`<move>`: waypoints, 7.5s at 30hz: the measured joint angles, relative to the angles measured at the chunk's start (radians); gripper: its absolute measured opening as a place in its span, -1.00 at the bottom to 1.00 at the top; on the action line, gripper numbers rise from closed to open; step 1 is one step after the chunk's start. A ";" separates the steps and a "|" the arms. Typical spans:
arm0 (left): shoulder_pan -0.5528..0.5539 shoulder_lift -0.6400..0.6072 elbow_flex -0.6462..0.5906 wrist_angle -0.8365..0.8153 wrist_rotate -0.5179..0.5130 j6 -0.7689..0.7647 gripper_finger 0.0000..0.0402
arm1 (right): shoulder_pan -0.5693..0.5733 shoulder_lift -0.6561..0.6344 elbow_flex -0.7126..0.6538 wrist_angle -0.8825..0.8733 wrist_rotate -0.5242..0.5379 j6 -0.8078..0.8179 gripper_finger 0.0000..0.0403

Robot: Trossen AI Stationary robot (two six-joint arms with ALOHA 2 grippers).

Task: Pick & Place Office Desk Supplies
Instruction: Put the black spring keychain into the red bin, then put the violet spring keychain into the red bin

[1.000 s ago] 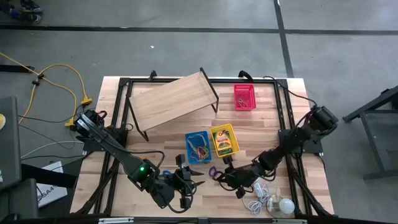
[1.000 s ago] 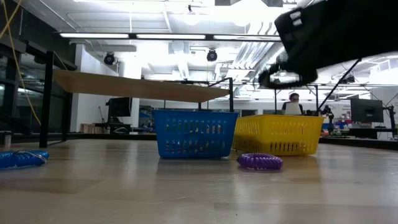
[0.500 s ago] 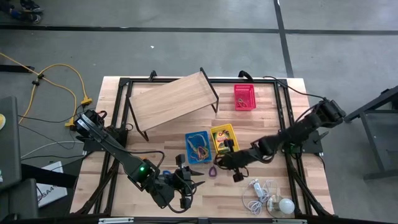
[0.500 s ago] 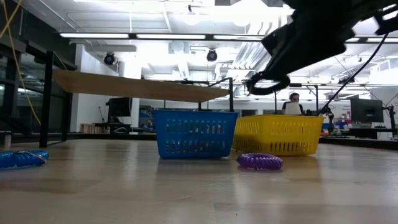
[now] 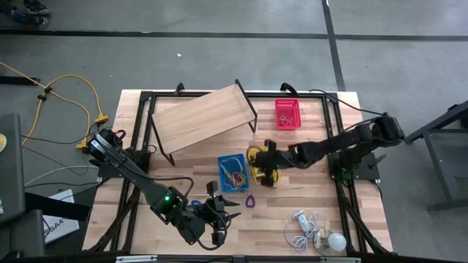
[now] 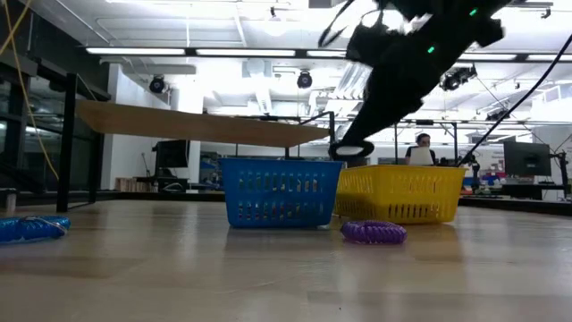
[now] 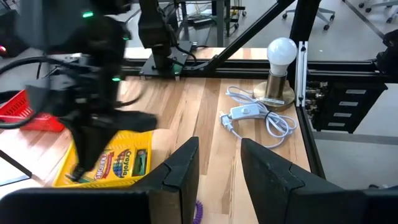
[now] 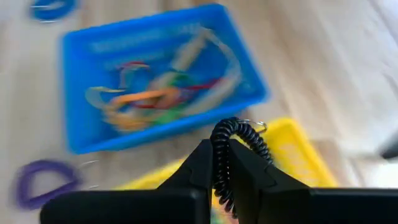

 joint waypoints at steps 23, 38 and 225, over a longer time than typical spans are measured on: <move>0.000 0.000 0.000 0.000 0.000 0.000 -0.44 | -0.494 0.000 0.000 -0.093 -0.081 -0.035 -0.87; 0.000 0.000 0.000 0.000 0.000 0.000 -0.44 | -0.655 -0.002 0.000 -0.043 0.001 -0.070 -0.87; 0.000 0.000 0.000 0.006 0.000 0.000 -0.44 | 0.396 0.325 0.000 0.424 0.032 -0.144 -0.34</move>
